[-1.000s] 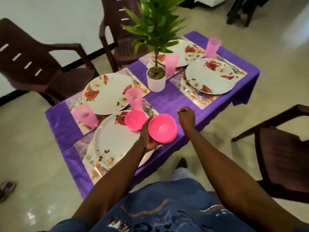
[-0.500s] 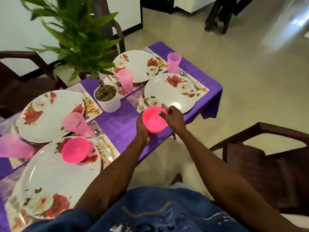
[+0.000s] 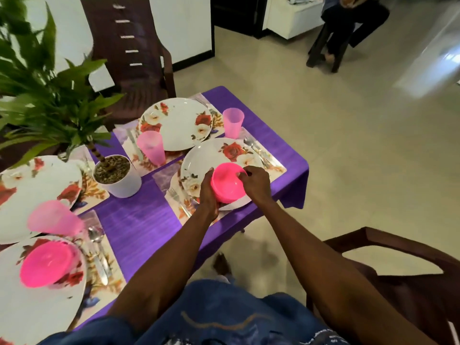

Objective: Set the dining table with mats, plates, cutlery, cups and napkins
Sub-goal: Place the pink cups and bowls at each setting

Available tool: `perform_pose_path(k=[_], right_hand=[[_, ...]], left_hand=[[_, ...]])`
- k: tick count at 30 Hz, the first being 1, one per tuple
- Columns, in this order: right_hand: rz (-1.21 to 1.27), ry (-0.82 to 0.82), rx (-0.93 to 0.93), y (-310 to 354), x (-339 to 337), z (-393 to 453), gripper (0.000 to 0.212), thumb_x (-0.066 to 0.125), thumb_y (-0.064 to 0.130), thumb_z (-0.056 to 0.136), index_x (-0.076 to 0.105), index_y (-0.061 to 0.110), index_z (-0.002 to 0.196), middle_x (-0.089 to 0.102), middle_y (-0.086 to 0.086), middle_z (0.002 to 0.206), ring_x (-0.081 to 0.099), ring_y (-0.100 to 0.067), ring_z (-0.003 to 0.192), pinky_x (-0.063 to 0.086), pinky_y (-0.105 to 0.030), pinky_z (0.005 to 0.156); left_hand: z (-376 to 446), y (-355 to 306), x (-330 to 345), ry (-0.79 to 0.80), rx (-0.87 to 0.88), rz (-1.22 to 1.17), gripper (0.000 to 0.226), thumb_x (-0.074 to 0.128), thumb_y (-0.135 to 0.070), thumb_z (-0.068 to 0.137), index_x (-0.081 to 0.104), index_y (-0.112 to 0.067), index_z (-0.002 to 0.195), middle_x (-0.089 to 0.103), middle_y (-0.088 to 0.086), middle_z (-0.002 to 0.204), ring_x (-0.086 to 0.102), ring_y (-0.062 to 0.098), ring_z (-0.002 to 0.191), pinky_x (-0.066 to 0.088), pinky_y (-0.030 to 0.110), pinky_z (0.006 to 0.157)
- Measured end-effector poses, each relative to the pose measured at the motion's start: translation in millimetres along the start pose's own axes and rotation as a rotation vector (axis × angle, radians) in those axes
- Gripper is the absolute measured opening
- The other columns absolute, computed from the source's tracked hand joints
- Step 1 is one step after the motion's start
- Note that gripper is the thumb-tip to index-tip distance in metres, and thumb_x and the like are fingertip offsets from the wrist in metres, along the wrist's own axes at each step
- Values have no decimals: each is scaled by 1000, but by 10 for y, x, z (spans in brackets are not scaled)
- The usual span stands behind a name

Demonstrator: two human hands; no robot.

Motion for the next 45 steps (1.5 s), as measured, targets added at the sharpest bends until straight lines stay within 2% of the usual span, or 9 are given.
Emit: perform_pose_path(k=[5,11,15,20,22,25,35,42,45], right_hand=[[72,-32,-29,47,-9,417,25,55,22,96,71,9,111,71,-4,106,60,-20,92,38,-27,75],[186,-183,84,-65,-95,905,15,49,22,96,62,14,97,64,-5,91,62,-26,84,56,-44,66],[195,-47,198,-226,-16,1132,18,47,12,92,57,8,107,63,-10,95,67,-27,67,50,-29,42],[151,134,293,-367,151,1371,39,48,7,86,50,4,125,62,-17,110,68,-30,74,51,-28,40],[167,176,311,-400,198,1421,42,48,3,85,49,3,127,61,-18,113,68,-28,73,45,-22,35],[203,211,285,-421,235,1515,43,51,1,83,50,2,126,61,-18,115,69,-33,84,48,-23,39],[234,284,276,-546,318,1675,42,60,9,82,57,8,124,69,-12,104,72,-26,77,56,-27,51],[162,249,289,-559,357,1714,48,62,26,81,55,8,125,68,-11,106,70,-27,87,61,-40,71],[142,210,264,-524,288,1674,49,62,34,85,53,6,123,66,-13,109,68,-31,95,59,-44,79]], left_hand=[[341,-172,82,-58,93,-45,62,68,-60,76,61,-23,124,62,10,123,56,33,115,56,45,76],[632,-377,31,-324,238,-192,41,66,-59,81,65,-32,113,66,4,119,60,27,108,52,55,92],[715,-411,13,-406,315,-240,43,65,-54,83,67,-30,118,67,3,120,61,26,109,49,58,96],[691,-417,75,-456,317,-238,37,58,-44,94,62,-26,126,66,3,115,61,20,100,57,42,75],[641,-415,95,-472,360,-237,30,60,-43,93,66,-28,118,68,5,115,62,26,106,56,49,84],[696,-401,86,-476,414,-160,17,57,-43,94,68,-32,103,71,0,104,63,27,107,49,59,96],[637,-281,225,-425,349,-223,25,53,-45,96,64,-28,109,65,4,106,59,26,104,46,57,100],[589,-259,252,-371,318,-196,23,50,-47,97,63,-30,107,65,2,104,59,25,103,53,46,82],[543,-239,289,-355,297,-160,28,56,-51,92,65,-31,109,65,6,114,57,30,111,52,58,88]])
Point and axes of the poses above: each hand's wrist, its own z-axis towards the middle knuckle, its own x-axis out of the palm, y = z × x, the point moved 3 cm from there along z, towards the middle knuckle
